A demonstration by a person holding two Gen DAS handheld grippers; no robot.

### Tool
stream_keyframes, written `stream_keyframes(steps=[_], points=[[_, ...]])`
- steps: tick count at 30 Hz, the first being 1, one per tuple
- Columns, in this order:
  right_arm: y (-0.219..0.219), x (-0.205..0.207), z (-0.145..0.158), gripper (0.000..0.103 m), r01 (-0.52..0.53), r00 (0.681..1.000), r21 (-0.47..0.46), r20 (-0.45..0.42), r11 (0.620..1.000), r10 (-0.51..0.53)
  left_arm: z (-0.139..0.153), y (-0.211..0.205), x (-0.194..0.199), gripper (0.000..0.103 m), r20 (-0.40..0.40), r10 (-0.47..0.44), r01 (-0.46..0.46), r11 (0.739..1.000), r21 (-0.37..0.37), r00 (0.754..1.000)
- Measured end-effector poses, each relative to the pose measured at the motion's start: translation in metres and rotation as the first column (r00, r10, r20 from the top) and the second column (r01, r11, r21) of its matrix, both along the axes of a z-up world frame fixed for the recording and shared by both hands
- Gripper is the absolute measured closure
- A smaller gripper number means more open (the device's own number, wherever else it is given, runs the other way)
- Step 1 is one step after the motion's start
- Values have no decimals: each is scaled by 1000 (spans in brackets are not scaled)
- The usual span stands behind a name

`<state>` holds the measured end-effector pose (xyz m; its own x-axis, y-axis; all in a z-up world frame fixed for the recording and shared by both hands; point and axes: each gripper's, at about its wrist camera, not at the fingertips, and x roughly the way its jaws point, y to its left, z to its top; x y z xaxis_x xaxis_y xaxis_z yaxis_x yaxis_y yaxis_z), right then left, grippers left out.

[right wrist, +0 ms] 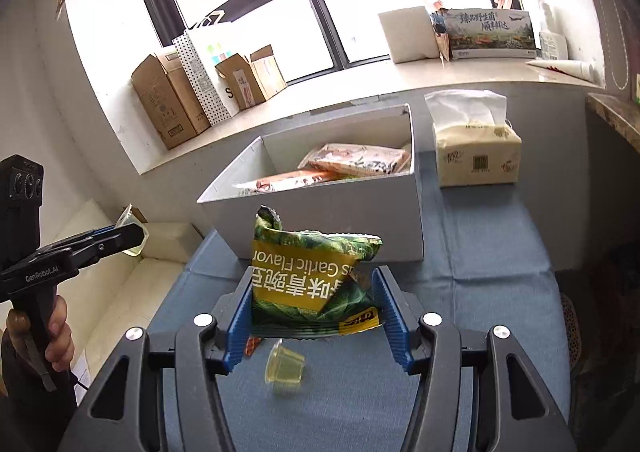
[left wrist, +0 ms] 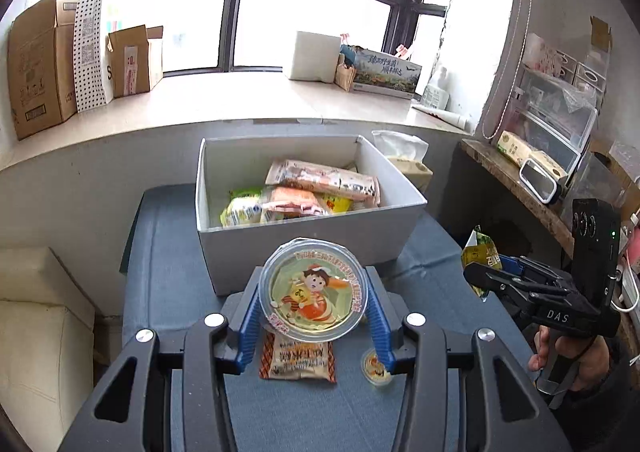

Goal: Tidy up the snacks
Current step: 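Carry the pea bag and jelly cup into the box and open both tools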

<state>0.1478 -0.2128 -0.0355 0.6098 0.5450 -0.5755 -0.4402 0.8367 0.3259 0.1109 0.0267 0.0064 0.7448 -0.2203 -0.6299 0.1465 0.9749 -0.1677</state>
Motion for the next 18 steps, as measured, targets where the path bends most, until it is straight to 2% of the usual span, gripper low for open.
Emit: stream_keyframes(steps=[5,7,13,18], points=[[10,42,26,42,-5,1000,14,18,1000,5,21,6,51,52,35,36,-37,999,31,999],[16,61,36,42,-11,1000,20,29,1000,11,22,13,77,52,26,54,-55,998,28,998],[33,111,47,42,-14,1000,1,23,1000,14,12,31,148,52,-20,107,-106,994,39,994],[42,142,39,41,5,1000,-24,-8,1000,-6,-2,35,187,52,-64,139,-134,988,70,988]])
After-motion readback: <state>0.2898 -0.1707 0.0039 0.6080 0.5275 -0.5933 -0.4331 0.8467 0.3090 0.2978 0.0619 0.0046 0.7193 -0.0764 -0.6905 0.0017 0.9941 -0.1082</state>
